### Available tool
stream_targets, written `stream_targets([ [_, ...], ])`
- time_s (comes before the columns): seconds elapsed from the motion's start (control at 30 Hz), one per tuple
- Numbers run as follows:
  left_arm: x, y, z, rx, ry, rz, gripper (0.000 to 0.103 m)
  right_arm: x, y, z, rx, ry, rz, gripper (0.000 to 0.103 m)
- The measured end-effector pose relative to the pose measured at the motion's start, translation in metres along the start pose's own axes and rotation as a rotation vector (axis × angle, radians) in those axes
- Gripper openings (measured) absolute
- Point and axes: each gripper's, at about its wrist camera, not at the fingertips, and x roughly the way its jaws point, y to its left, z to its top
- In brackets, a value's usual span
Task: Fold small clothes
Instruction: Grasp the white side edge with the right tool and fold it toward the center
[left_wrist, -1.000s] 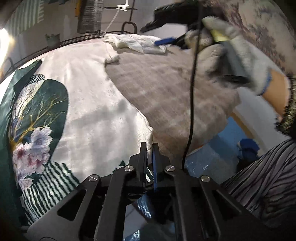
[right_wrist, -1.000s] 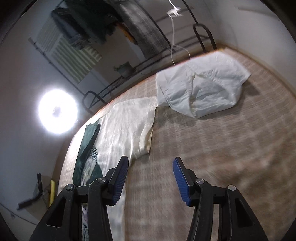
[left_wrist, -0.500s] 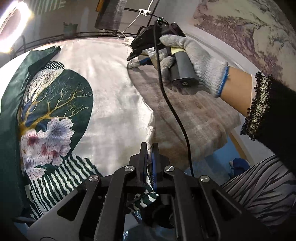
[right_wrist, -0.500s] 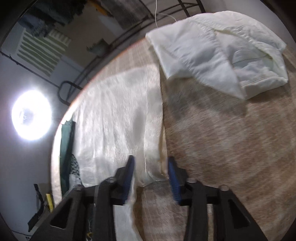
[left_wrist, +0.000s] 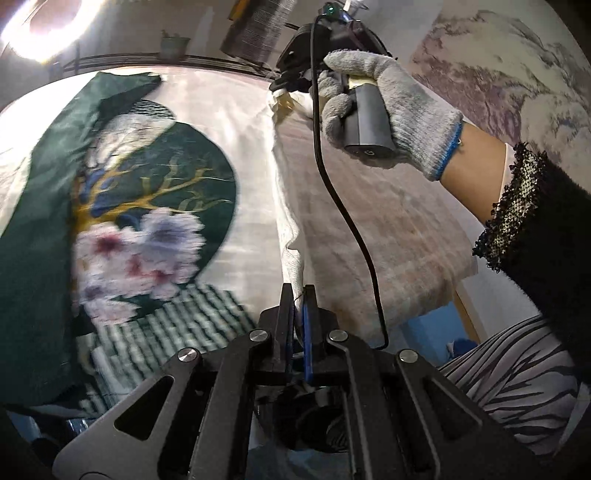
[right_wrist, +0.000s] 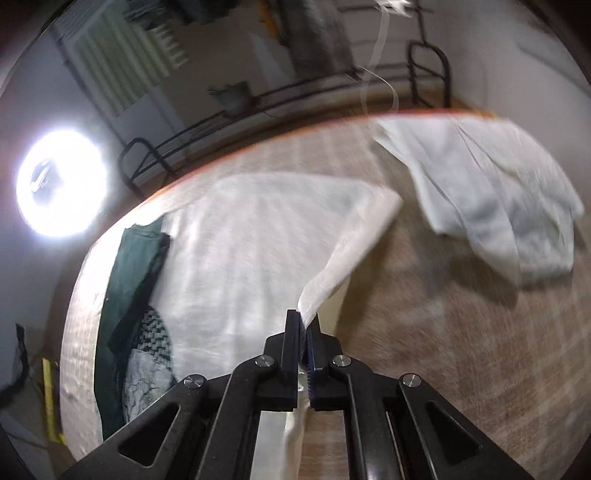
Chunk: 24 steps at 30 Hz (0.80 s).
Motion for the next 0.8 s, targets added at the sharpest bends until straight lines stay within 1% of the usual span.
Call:
stream_targets([
  [0.2,-0.021,0.027,-0.004,-0.083,-0.026,0.033,0.001,0.006,0.062,0.005,-0.124,-0.018,0.045,0.001],
  [0.37,-0.032,0.048,-0.012,-0.127,-0.029,0.067,0.001,0.029,0.122,-0.002,-0.25,0.018,0.074,0.001],
  [0.5,-0.036,0.063,-0.017,-0.155,-0.028,0.107,0.001,0.046,0.161,-0.011,-0.332,0.044,0.09,0.0],
  [0.6,-0.036,0.072,-0.018,-0.172,-0.018,0.124,0.001,0.057,0.178,-0.017,-0.359,0.062,0.096,0.0],
  [0.67,-0.035,0.073,-0.019,-0.161,-0.001,0.132,0.001,0.065,0.186,-0.02,-0.372,0.077,0.092,0.001],
  [0.73,-0.035,0.072,-0.02,-0.151,0.0,0.148,0.001,0.075,0.192,-0.024,-0.379,0.102,0.083,0.002],
  [0.8,-0.038,0.071,-0.021,-0.133,-0.001,0.162,0.002,0.084,0.194,-0.027,-0.375,0.131,0.08,0.012],
])
